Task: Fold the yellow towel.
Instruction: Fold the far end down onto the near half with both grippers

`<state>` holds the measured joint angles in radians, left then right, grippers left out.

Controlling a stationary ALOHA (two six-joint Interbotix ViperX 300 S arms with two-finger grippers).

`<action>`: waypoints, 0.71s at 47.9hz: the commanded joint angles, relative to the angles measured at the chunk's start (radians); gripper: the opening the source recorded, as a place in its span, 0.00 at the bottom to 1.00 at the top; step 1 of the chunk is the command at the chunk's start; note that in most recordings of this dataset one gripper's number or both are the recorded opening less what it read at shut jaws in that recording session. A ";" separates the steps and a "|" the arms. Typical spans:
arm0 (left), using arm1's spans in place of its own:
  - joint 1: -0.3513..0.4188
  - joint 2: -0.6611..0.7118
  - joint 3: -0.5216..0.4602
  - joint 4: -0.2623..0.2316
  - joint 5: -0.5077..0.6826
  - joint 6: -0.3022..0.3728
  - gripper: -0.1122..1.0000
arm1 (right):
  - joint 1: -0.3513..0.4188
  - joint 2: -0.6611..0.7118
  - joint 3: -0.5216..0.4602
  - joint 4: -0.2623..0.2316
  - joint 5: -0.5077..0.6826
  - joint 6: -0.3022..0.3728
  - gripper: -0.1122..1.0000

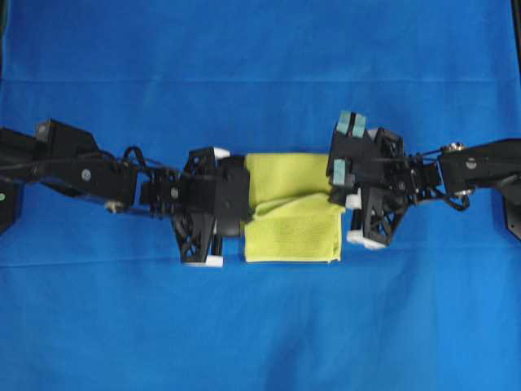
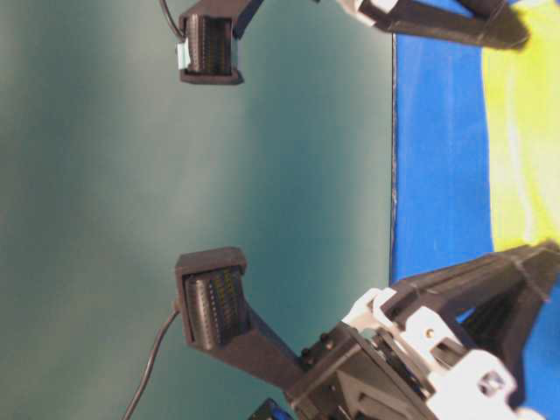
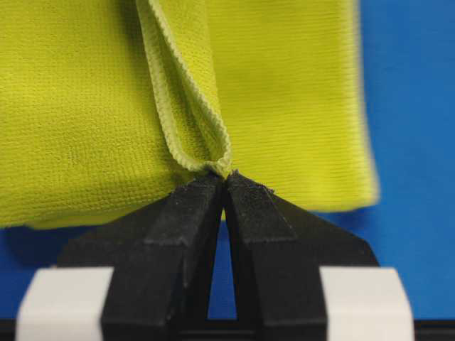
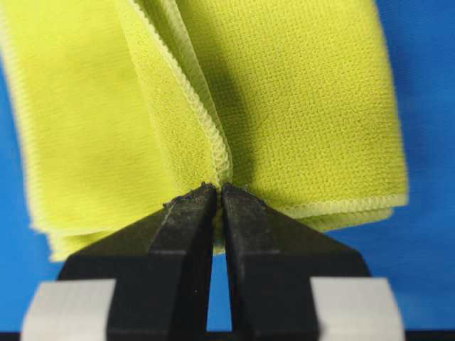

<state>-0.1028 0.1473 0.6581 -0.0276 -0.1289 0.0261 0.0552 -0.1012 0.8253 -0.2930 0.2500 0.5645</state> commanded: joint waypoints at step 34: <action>-0.043 -0.011 -0.025 0.002 0.012 -0.008 0.16 | 0.064 0.038 -0.009 0.029 -0.094 -0.005 0.15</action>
<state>-0.1457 0.1503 0.6489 -0.0261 -0.1058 0.0169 0.1166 -0.0614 0.8283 -0.2669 0.1733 0.5599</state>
